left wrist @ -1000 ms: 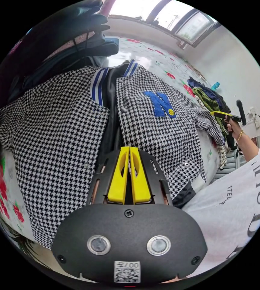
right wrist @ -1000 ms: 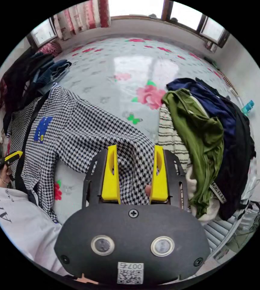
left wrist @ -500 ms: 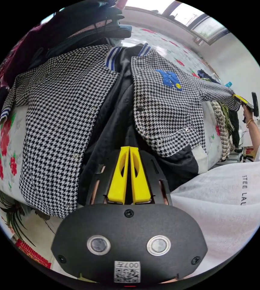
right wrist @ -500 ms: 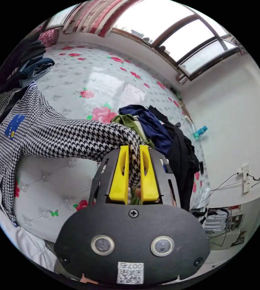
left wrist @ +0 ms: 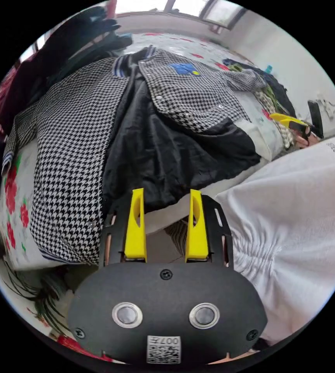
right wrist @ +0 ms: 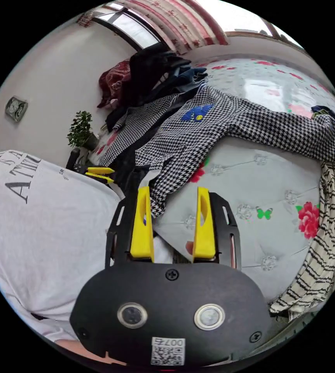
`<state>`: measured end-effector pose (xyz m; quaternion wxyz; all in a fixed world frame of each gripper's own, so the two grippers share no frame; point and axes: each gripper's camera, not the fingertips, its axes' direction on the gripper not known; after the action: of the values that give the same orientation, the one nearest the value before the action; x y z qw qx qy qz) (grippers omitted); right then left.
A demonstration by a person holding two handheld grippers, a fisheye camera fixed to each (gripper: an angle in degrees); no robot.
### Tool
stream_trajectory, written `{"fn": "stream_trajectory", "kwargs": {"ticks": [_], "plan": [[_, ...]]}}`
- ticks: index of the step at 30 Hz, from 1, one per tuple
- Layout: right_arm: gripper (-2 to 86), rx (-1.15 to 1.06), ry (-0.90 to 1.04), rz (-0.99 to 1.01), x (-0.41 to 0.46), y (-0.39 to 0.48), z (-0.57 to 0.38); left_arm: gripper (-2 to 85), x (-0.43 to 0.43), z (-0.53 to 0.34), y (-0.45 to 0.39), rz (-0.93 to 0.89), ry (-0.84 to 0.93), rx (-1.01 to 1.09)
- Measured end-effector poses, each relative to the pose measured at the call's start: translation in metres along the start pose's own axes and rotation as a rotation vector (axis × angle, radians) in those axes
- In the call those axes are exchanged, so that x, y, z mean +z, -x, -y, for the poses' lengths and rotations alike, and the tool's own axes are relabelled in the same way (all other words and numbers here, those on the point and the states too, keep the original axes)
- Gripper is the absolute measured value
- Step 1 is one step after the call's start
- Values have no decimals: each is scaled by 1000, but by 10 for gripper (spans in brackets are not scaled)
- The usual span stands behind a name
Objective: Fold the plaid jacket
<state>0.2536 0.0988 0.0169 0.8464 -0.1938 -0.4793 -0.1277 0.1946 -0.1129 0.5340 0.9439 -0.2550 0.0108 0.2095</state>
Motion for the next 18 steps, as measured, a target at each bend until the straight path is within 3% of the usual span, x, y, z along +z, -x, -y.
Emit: {"fn": "stream_trajectory", "kwargs": {"ticks": [4, 7, 8, 10, 12, 15, 18], "plan": [[127, -149, 159, -1, 75, 98, -1, 158, 33, 18, -30, 173, 129, 317], [95, -229, 316, -244, 146, 143, 5, 133, 35, 27, -35, 210, 158, 419], [78, -232, 287, -408, 155, 156, 8, 91, 33, 31, -31, 193, 170, 414], [59, -263, 366, -419, 157, 171, 21, 59, 28, 36, -28, 163, 171, 427], [45, -289, 412, -459, 140, 187, 28, 51, 29, 42, -27, 84, 191, 440], [37, -389, 494, -686, 100, 213, 12, 48, 25, 55, -45, -121, 184, 529], [43, -357, 578, -768, 76, 207, -12, 49, 32, 63, -75, -154, 190, 612]]}}
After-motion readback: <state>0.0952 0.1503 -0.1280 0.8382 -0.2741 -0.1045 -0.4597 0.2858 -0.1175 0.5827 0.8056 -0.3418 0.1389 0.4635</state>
